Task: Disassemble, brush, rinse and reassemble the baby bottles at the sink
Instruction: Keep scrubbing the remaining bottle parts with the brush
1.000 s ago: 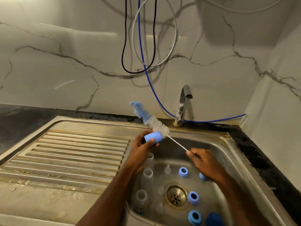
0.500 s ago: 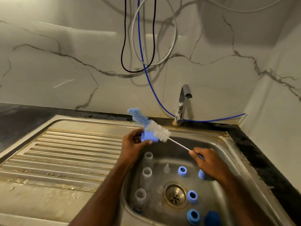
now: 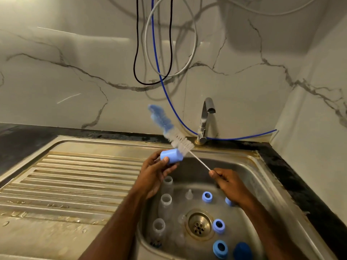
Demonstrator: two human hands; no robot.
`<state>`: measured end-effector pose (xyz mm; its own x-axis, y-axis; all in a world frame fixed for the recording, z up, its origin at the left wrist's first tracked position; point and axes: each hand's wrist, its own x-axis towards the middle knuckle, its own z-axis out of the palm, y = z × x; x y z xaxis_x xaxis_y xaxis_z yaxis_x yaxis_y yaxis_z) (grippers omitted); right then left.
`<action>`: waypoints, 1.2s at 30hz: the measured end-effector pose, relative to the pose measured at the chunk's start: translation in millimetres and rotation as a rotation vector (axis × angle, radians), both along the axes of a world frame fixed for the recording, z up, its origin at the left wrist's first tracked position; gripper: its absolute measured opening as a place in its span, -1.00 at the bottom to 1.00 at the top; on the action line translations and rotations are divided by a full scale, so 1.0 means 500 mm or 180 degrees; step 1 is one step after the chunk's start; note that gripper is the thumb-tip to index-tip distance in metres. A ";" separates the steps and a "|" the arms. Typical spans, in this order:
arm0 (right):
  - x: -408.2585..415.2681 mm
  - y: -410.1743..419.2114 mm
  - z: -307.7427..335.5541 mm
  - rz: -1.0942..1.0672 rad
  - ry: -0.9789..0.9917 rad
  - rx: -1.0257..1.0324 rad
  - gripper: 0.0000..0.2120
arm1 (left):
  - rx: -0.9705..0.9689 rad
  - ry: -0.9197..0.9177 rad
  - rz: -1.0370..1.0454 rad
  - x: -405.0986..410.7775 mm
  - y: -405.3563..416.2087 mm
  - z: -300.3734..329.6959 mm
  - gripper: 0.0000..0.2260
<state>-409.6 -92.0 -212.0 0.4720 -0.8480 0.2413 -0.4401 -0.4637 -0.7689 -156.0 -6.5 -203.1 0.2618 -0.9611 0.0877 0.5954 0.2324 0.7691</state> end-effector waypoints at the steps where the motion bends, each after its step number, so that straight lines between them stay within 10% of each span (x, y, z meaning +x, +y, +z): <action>1: 0.006 0.000 0.000 0.0027 -0.0131 0.0194 -0.61 | -0.0020 0.0347 -0.0123 -0.008 0.000 0.002 -0.64; 15: 0.057 0.021 -0.008 0.0130 0.0018 0.0074 -0.59 | 0.0582 0.0480 0.0281 -0.069 -0.030 -0.008 -0.81; 20: 0.021 -0.002 -0.010 0.0053 0.0064 0.0031 -0.61 | 0.0692 0.0894 0.0080 -0.048 -0.025 0.003 -0.56; 36: 0.015 -0.016 -0.023 -0.0100 -0.0083 0.0191 -0.59 | 0.0725 -0.0953 -0.0413 -0.111 -0.018 -0.026 -0.66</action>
